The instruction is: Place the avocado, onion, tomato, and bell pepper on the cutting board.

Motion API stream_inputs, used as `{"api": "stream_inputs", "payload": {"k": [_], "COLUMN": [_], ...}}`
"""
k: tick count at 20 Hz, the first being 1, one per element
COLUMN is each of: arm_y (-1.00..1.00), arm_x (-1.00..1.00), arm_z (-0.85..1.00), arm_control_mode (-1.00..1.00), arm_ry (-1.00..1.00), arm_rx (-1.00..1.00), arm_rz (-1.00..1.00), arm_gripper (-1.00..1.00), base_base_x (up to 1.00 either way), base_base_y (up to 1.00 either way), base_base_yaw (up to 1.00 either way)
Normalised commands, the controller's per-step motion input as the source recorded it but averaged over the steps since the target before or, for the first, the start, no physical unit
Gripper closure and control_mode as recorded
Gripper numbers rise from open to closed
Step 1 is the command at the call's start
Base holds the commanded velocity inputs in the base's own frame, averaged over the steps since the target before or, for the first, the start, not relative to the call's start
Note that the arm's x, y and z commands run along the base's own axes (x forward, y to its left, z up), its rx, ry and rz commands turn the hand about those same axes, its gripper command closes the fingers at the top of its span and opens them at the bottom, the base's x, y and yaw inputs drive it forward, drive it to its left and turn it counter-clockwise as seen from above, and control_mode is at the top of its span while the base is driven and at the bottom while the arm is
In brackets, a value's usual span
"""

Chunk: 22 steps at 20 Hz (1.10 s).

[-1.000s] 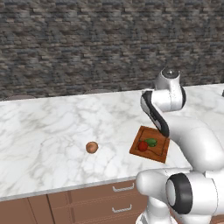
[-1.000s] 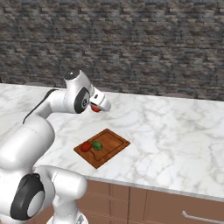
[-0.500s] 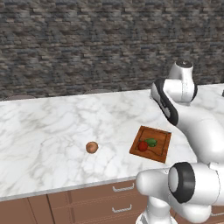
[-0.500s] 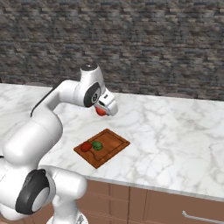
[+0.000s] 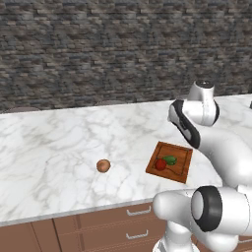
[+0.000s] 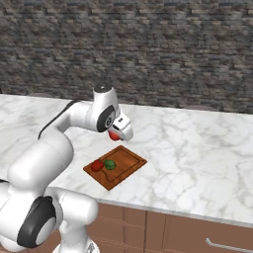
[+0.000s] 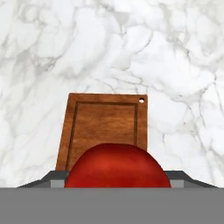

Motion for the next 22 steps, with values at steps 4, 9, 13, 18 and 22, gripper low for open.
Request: {"api": "stream_inputs", "payload": {"k": [4,9,13,18,22], "arm_y": [0.0,0.0,0.0,-0.03,-0.04], "arm_x": [0.0,0.02,0.02,0.1,0.15], "arm_z": [-0.58,-0.41,-0.32,-0.2,-0.11], "arm_control_mode": [-1.0,-1.0,-1.0,-1.0,-1.0], "arm_ry": [0.08,0.11,0.11,0.07,0.03], "arm_rx": [0.0,0.0,0.0,0.0,0.0], "arm_rz": [0.0,0.0,0.0,0.0,0.0], "arm_gripper": [1.0,1.0,1.0,1.0,1.0], "base_base_x": [0.0,0.0,0.0,0.0,0.0], "base_base_y": [0.0,0.0,0.0,0.0,0.0], "base_base_yaw": [0.0,0.0,0.0,0.0,0.0]}}
